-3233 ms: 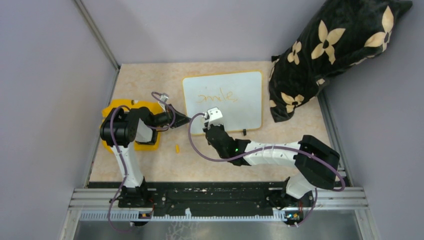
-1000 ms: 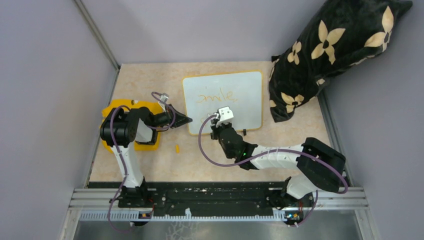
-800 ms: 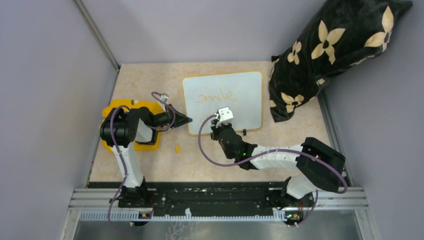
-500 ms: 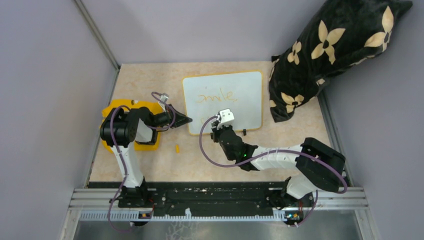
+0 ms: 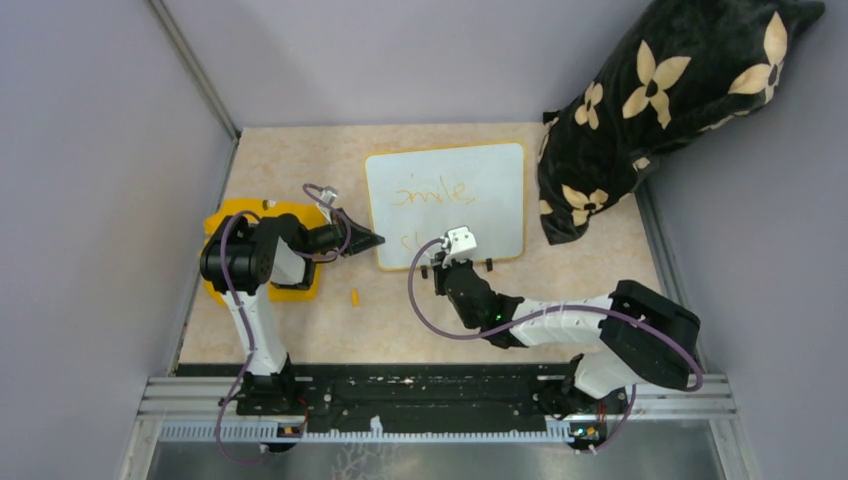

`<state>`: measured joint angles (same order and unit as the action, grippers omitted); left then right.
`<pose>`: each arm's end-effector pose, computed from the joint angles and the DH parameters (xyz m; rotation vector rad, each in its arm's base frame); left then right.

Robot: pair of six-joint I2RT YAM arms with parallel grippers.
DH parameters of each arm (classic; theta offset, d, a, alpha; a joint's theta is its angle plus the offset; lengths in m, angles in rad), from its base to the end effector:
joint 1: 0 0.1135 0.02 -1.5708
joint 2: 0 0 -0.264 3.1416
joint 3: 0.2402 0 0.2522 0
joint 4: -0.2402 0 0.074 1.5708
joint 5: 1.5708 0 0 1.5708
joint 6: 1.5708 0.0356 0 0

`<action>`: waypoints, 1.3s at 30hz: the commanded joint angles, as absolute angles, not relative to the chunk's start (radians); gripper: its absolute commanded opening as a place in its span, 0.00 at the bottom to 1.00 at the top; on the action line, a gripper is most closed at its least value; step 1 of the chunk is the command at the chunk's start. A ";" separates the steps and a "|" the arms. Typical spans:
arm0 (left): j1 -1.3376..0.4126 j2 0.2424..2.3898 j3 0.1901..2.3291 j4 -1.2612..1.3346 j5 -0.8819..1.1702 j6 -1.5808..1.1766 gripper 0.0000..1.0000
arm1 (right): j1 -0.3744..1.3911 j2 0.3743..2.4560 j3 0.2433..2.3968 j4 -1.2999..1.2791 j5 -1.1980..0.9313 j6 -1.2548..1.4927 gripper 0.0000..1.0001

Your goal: Write a sentence on the whiteboard

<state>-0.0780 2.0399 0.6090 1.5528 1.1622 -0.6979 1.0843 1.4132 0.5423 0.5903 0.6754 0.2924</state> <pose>0.3169 -0.0575 0.1255 0.5523 1.6204 -1.4234 0.1506 0.2372 0.1973 -0.2473 1.7860 0.3606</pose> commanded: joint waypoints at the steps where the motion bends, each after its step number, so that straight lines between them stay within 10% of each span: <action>1: -0.081 2.049 0.624 1.629 1.123 -0.676 0.00 | 1.075 1.373 0.531 0.539 0.726 0.305 0.00; 39: -0.083 2.048 0.626 1.619 1.125 -0.668 0.00 | 1.063 1.482 0.705 0.602 0.673 0.250 0.00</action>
